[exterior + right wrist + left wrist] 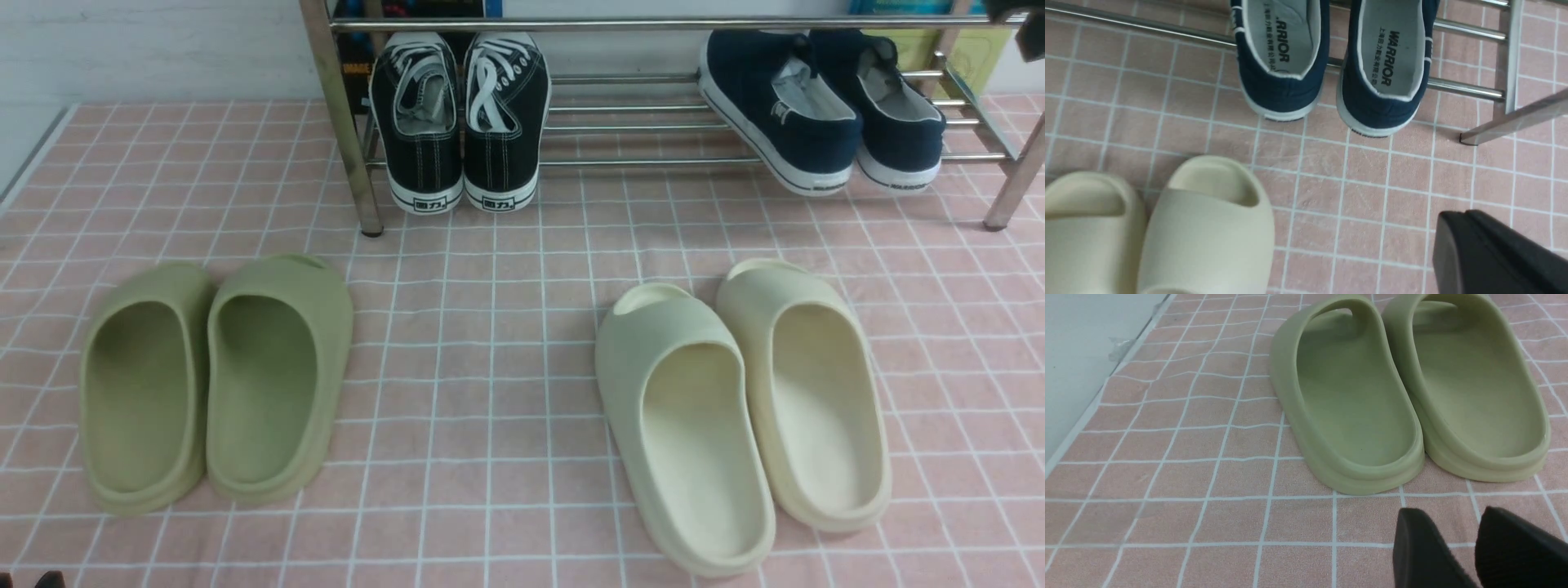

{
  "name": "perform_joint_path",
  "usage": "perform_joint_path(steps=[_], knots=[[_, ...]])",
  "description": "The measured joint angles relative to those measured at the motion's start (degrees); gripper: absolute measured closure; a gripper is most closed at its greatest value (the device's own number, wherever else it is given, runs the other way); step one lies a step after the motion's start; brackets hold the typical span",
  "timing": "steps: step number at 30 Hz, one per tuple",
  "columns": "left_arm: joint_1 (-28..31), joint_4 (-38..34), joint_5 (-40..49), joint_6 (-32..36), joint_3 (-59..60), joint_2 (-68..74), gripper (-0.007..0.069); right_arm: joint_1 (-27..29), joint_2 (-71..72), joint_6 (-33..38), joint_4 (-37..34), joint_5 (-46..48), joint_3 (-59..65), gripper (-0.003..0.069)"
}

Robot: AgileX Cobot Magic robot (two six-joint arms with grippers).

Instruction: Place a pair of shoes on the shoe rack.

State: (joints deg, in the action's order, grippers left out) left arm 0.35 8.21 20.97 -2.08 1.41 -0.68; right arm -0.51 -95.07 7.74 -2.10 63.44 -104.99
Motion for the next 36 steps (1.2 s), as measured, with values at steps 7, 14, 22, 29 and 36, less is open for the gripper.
perform_joint_path(steps=[7, 14, 22, 29, 36], knots=[[0.0, 0.0, 0.0, 0.0, 0.0, 0.0, 0.0384, 0.0, 24.6, 1.4, -4.9, -9.0, 22.9, 0.0662], [0.0, 0.0, 0.0, 0.0, 0.0, 0.0, 0.0384, 0.0, 45.1, 1.8, -5.1, -14.7, 40.1, 0.0659], [0.0, 0.0, 0.0, 0.0, 0.0, 0.0, 0.0384, 0.0, 59.8, 2.0, -6.3, -15.6, 48.6, 0.0660], [0.0, 0.0, 0.0, 0.0, 0.0, 0.0, 0.0384, 0.0, 61.3, 2.0, -7.7, -13.6, 49.4, 0.0657], [0.0, 0.0, 0.0, 0.0, 0.0, 0.0, 0.0384, 0.0, 61.3, 2.0, -7.1, -10.2, 49.5, 0.0648]])
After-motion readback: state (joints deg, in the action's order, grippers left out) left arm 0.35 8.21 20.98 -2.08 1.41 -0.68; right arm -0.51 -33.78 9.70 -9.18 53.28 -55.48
